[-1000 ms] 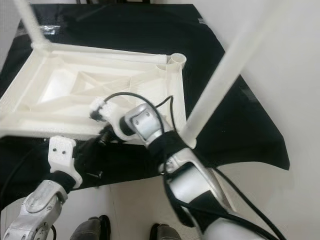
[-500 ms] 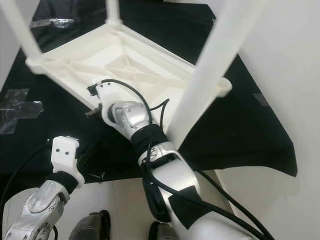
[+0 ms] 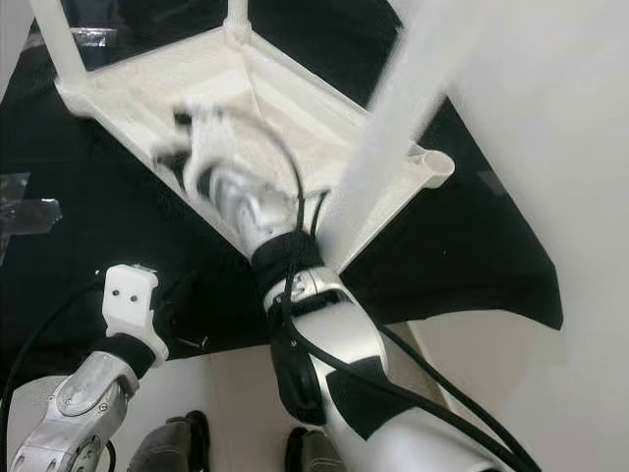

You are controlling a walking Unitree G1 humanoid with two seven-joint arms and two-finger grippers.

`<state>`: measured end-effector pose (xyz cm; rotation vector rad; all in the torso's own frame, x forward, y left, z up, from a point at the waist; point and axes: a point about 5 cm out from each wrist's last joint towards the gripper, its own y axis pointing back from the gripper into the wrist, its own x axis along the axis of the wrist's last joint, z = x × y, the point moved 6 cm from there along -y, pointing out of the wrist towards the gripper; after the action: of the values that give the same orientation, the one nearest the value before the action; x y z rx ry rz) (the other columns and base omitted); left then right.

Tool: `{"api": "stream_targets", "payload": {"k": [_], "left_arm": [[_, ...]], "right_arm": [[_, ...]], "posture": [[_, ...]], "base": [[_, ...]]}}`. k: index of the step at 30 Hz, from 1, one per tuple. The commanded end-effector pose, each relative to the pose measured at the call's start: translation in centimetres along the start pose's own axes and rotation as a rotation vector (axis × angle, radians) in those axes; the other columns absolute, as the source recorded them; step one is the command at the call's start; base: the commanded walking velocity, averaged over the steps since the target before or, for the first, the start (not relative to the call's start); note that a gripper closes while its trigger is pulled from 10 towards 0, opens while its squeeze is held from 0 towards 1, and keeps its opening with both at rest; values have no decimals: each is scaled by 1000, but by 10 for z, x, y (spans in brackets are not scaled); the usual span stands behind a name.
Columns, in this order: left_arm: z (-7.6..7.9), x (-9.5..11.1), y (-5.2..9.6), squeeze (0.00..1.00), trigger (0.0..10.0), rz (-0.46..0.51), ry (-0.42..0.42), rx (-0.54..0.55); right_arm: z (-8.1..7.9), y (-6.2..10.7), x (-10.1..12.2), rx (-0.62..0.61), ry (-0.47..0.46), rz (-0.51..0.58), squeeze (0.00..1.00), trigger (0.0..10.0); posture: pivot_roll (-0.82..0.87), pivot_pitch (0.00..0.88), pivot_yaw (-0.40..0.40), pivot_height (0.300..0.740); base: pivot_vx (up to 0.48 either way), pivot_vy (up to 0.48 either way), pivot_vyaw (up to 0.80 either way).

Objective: Building children table

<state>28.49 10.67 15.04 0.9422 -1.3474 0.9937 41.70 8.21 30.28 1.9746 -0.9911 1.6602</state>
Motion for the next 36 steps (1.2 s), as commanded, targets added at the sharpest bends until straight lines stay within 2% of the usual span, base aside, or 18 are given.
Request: {"api": "stream_targets", "payload": {"k": [1, 5, 6, 7, 8, 9, 10, 12, 14, 16, 17, 19, 20, 21, 25, 28, 32, 36], "left_arm": [[0, -9, 2, 0, 10000, -32, -4, 1], [0, -9, 1, 0, 10000, -31, -5, 0], [0, -9, 1, 0, 10000, -31, -8, -2], [0, -9, 1, 0, 10000, -31, -10, -3], [0, -9, 1, 0, 10000, -31, -10, -3], [0, -8, 1, 0, 10000, -29, -20, -4], [0, -8, 1, 0, 10000, -27, -30, -4], [-10, -6, -1, 0, 10000, -21, -48, 41], [-15, -5, -1, 0, 10000, -19, -55, 65], [-38, -4, 0, 0, 10000, -16, -60, 170], [-38, -4, 0, 0, 10000, -16, -60, 170], [-56, -4, 1, 0, 10000, -22, -76, 238], [-56, -4, 1, 0, 10000, -22, -76, 238], [-66, -6, 2, 0, 10000, -44, -102, 277], [-74, -9, 3, 0, 10000, -68, -133, 312], [-79, -8, 4, 0, 10000, -66, -146, 334], [-82, -2, 4, 0, 10000, -34, -170, 350], [-81, -1, 4, 0, 10000, -26, -181, 337]], "right_arm": [[-76, -12, -23, 165, -93, -11, 1000, 10000], [-76, -7, -19, 188, -70, 17, 1000, 10000], [-77, 0, -18, 242, -79, 30, 961, 10000], [-79, 8, -17, 301, -82, 41, 792, 10000], [-79, 8, -17, 301, -82, 41, 792, 10000], [-85, 22, -17, 414, -101, 56, 0, 10000], [-88, 35, -17, 489, -93, 73, 0, 10000], [-75, 54, -29, 505, -66, 58, 0, 10000], [-68, 58, -34, 493, -59, 54, 0, 10000], [-51, 78, -46, 479, -82, 30, 0, 10000], [-51, 78, -46, 479, -82, 30, 0, 10000], [-46, 95, -55, 487, -117, 3, 0, 10000], [-46, 95, -55, 487, -117, 3, 0, 10000], [-48, 106, -61, 517, -136, -10, 0, 10000], [-53, 117, -63, 549, -148, -21, 0, 10000], [-48, 124, -64, 535, -160, -20, 0, 10000], [-24, 129, -72, 430, -122, -26, 0, 10000], [6, 140, -77, 320, -153, -43, 0, 10000]], "posture": [[146, 246, -127, 740], [136, 246, -124, 740], [127, 246, -123, 740], [127, 246, -123, 740], [127, 246, -123, 740], [122, 244, -125, 740], [120, 245, -125, 740], [106, 244, -123, 740], [106, 244, -123, 740], [90, 244, -116, 740], [90, 244, -116, 740], [86, 245, -109, 740], [86, 245, -109, 740], [86, 245, -104, 740], [88, 245, -101, 740], [87, 245, -99, 740], [86, 243, -101, 740], [84, 242, -101, 740]], "base": [[0, 0, 0], [0, 0, 0], [0, 0, 0], [0, 0, 0], [0, 0, 0], [0, 0, 0], [0, 0, 0], [0, 0, 0], [0, 0, 0], [0, 0, 0], [0, 0, 0], [0, 0, 0], [0, 0, 0], [0, 0, 0], [0, 360, 0], [0, 480, 0], [0, 322, 0], [0, 0, 0]]}}
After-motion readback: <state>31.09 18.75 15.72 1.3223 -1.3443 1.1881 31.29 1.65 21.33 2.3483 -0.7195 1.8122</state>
